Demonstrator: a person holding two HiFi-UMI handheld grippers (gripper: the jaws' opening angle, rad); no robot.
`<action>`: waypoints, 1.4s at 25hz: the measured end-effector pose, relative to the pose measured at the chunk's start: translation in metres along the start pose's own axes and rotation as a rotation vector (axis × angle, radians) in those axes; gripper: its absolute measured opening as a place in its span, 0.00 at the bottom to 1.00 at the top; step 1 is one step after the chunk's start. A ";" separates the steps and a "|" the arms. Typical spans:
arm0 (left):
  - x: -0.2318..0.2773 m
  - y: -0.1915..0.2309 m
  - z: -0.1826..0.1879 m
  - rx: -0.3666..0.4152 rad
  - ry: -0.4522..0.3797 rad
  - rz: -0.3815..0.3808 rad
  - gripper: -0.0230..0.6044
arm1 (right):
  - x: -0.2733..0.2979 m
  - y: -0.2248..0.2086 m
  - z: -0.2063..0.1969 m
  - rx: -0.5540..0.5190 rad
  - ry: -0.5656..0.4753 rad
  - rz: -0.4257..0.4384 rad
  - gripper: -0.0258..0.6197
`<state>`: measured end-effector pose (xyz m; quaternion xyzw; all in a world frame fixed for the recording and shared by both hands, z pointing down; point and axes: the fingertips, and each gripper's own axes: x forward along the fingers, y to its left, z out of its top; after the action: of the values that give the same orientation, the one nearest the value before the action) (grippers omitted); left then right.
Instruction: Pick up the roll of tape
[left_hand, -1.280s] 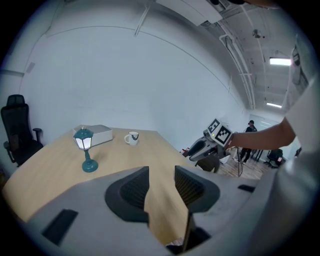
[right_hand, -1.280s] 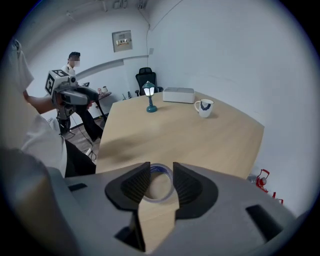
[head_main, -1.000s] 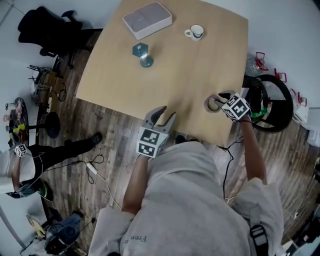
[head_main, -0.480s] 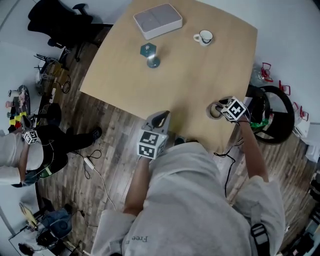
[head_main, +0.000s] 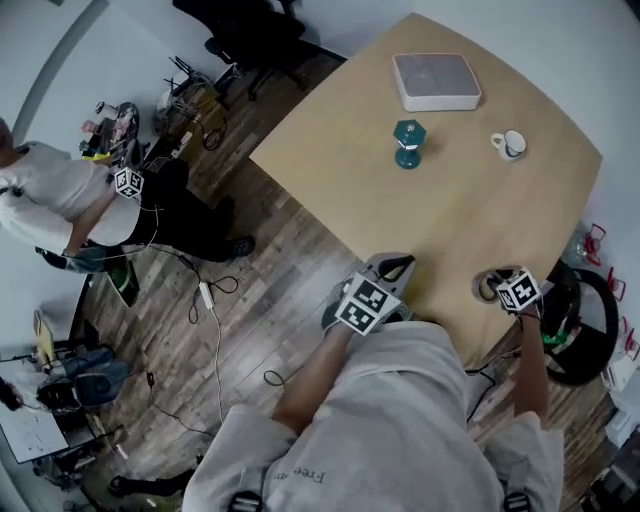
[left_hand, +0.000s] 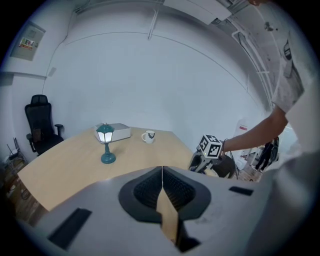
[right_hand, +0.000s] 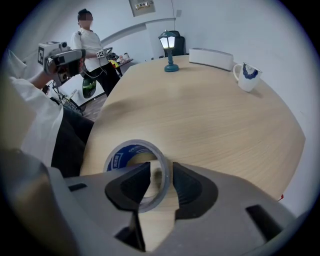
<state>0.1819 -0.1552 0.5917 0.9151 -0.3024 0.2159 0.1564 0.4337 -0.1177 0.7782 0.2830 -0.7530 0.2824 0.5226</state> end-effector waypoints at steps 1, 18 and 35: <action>0.000 0.003 -0.001 -0.018 0.000 0.012 0.05 | 0.002 0.001 -0.001 0.002 0.000 0.005 0.26; -0.008 0.038 0.002 -0.066 0.030 0.066 0.05 | 0.004 -0.003 0.008 -0.042 0.089 -0.045 0.12; -0.006 0.037 0.002 -0.075 0.008 0.018 0.05 | -0.007 0.008 0.060 -0.090 0.019 -0.046 0.12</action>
<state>0.1553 -0.1823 0.5927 0.9050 -0.3179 0.2097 0.1896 0.3928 -0.1546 0.7532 0.2734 -0.7532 0.2389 0.5485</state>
